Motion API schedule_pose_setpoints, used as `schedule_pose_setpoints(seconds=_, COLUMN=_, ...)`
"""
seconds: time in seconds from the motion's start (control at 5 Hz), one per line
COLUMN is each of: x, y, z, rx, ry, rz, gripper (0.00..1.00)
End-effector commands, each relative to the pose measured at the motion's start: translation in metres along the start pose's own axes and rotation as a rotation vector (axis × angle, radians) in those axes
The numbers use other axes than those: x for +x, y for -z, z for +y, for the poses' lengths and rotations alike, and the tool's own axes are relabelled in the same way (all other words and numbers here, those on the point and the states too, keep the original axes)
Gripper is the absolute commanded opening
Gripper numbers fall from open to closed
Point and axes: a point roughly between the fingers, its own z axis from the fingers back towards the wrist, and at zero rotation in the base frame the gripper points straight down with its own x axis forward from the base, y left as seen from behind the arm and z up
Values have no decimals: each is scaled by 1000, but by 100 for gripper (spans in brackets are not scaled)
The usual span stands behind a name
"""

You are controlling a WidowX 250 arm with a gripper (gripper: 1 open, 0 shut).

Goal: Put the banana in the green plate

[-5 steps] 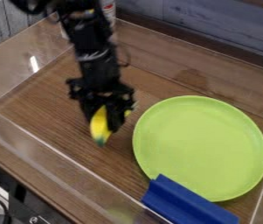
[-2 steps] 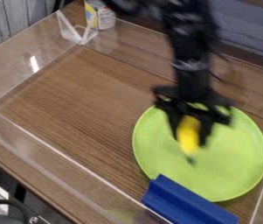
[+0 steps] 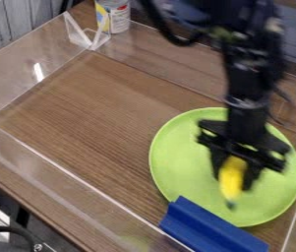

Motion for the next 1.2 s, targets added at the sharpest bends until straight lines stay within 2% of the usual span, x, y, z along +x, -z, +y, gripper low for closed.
schedule_pose_setpoints(seconds=0.0, x=6, y=-29, z=36, rx=-13, ry=9, rz=-79, gripper=0)
schedule_pose_setpoints(seconds=0.2, x=6, y=-16, z=4, rx=-11, ry=34, rz=-78, gripper=0)
schedule_pose_setpoints(seconds=0.4, x=4, y=-6, z=-19, rx=-9, ry=53, rz=-73, gripper=0)
schedule_pose_setpoints(seconds=0.6, x=4, y=-9, z=5, rx=1, ry=48, rz=-74, gripper=0)
schedule_pose_setpoints(seconds=0.8, x=8, y=-20, z=39, rx=6, ry=39, rz=-96, gripper=0)
schedule_pose_setpoints(seconds=1.0, x=10, y=-18, z=28, rx=0, ry=49, rz=-91, gripper=0)
